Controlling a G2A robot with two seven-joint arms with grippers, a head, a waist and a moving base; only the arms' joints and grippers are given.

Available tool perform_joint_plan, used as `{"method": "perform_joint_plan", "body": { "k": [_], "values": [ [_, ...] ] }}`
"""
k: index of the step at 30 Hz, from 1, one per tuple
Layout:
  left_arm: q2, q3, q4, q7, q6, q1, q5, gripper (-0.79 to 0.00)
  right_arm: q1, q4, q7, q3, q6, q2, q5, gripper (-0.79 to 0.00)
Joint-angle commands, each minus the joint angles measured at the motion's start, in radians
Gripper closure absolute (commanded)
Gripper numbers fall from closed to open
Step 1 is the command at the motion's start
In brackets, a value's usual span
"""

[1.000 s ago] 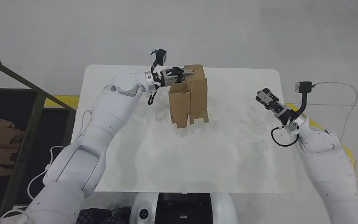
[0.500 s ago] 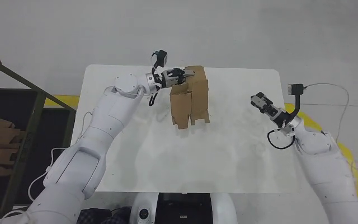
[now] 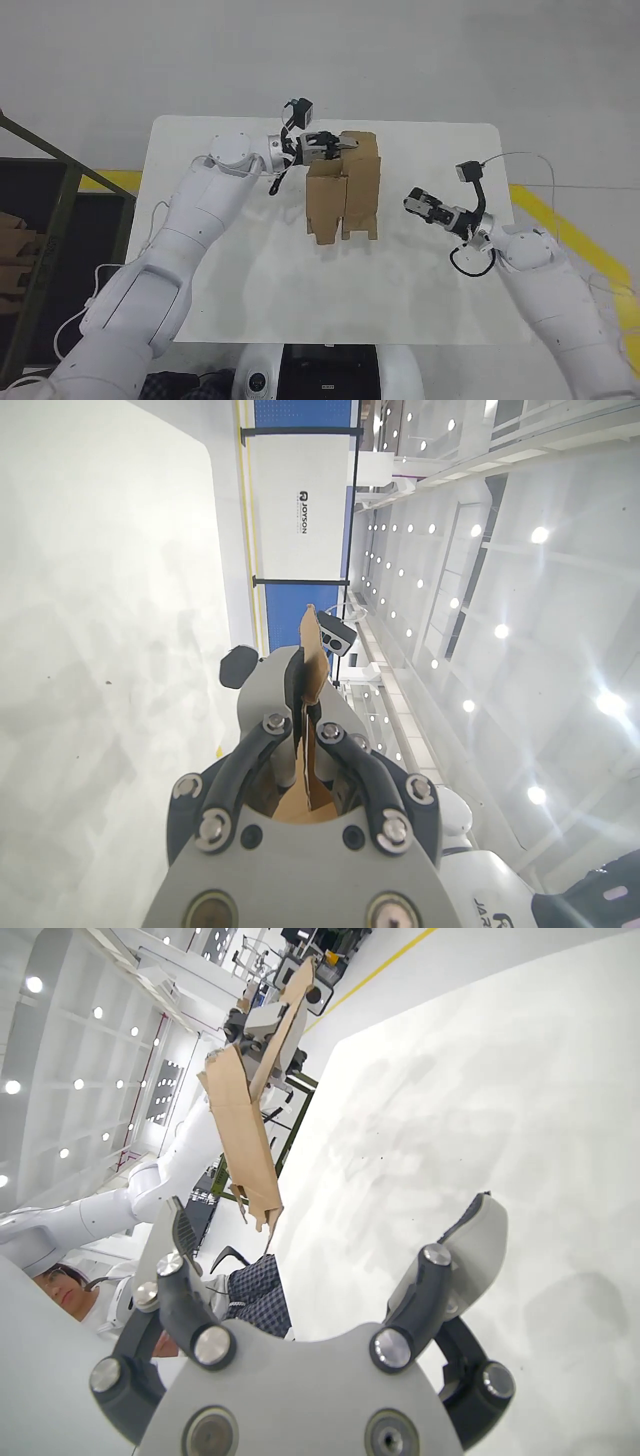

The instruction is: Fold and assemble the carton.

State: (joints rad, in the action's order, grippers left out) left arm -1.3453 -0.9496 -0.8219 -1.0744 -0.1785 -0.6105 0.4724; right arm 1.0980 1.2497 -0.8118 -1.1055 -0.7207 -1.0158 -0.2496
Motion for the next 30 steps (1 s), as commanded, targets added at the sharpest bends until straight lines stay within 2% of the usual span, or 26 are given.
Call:
{"method": "perform_joint_plan", "body": {
  "k": [1,9,11,14,16,20,30],
  "values": [
    [-0.007,0.014,0.005,-0.005,0.002,0.006,-0.001,0.000,-0.019,-0.019,-0.023,0.030,-0.009,-0.009,-0.021,-0.785],
    [-0.033,0.058,0.033,-0.024,0.001,0.026,0.007,0.000,-0.069,-0.062,-0.128,0.110,-0.030,-0.034,-0.120,-0.773],
    [-0.039,0.066,0.045,-0.027,-0.001,0.032,0.012,0.000,-0.074,-0.069,-0.160,0.122,-0.034,-0.038,-0.154,-0.671],
    [-0.048,0.075,0.065,-0.029,-0.008,0.040,0.016,0.000,-0.082,-0.083,-0.203,0.134,-0.040,-0.043,-0.204,-0.573],
    [-0.053,0.080,0.081,-0.029,-0.011,0.045,0.017,0.000,-0.086,-0.091,-0.227,0.140,-0.046,-0.046,-0.235,-0.557],
    [-0.061,0.087,0.109,-0.030,-0.021,0.053,0.015,0.000,-0.090,-0.092,-0.250,0.154,-0.037,-0.051,-0.286,-0.385],
    [-0.073,0.089,0.151,-0.022,-0.046,0.066,0.007,0.000,-0.096,-0.082,-0.294,0.181,0.007,-0.052,-0.376,-0.265]
  ]
}}
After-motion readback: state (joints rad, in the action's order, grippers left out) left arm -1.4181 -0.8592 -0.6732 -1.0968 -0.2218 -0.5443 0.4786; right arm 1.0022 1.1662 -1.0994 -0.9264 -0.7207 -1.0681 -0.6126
